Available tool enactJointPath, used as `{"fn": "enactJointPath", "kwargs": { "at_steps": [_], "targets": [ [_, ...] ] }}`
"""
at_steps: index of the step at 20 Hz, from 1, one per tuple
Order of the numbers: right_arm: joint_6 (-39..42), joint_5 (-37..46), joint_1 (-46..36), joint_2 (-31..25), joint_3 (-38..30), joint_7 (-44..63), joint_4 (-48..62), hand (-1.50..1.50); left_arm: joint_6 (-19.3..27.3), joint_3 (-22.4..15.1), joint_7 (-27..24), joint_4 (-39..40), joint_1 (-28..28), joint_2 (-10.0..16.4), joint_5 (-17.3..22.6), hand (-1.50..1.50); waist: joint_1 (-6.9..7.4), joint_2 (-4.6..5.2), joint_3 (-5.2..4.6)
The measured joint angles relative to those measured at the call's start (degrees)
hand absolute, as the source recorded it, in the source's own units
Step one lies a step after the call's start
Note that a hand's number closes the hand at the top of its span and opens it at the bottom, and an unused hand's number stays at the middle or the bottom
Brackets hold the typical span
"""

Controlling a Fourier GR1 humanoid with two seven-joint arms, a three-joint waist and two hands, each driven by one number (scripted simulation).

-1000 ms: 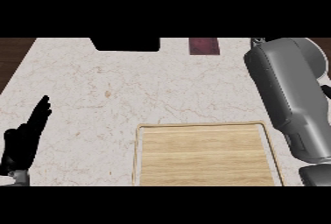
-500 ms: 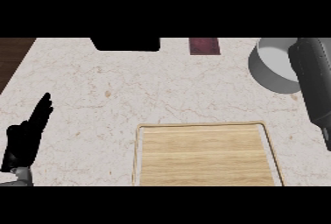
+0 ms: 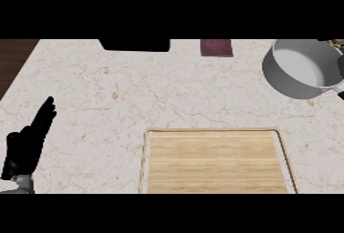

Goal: Pick the cupcake from the tray and place it in the pot

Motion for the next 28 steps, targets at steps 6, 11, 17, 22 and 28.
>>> {"fn": "enactJointPath", "kwargs": {
  "at_steps": [6, 11, 17, 22, 28],
  "targets": [
    [-2.92, -1.46, 0.58, -2.93, -2.7, -4.91, 7.52, -1.5, -0.25, -0.48, 1.78, -1.44, -1.44, -0.18, -0.04, 0.0, 1.24, 0.62, 0.12],
    [-4.84, -6.77, 1.42, -3.74, -7.85, -9.98, 10.45, -1.5, -0.37, -0.87, 1.4, -0.45, -2.05, -0.55, -0.31, 0.0, 1.64, 0.91, 0.19],
    [-6.1, -11.56, 1.68, -4.3, -12.14, -17.08, 11.79, -1.5, -0.64, -0.69, 1.01, -0.33, -2.46, -0.37, -0.35, 0.0, 1.95, 0.97, 0.21],
    [-11.89, -16.2, 1.39, -3.41, -16.07, -24.57, 8.77, -1.5, -0.76, -0.56, 0.19, 0.8, -2.38, -0.38, -0.51, 0.0, 1.78, 0.87, 0.26],
    [-15.96, -26.0, 1.53, -1.51, -23.19, -35.63, 4.05, -1.5, -0.68, -0.11, 0.58, 0.2, -1.37, -0.37, -0.45, 0.0, 0.82, 0.29, 0.22]
  ]
}}
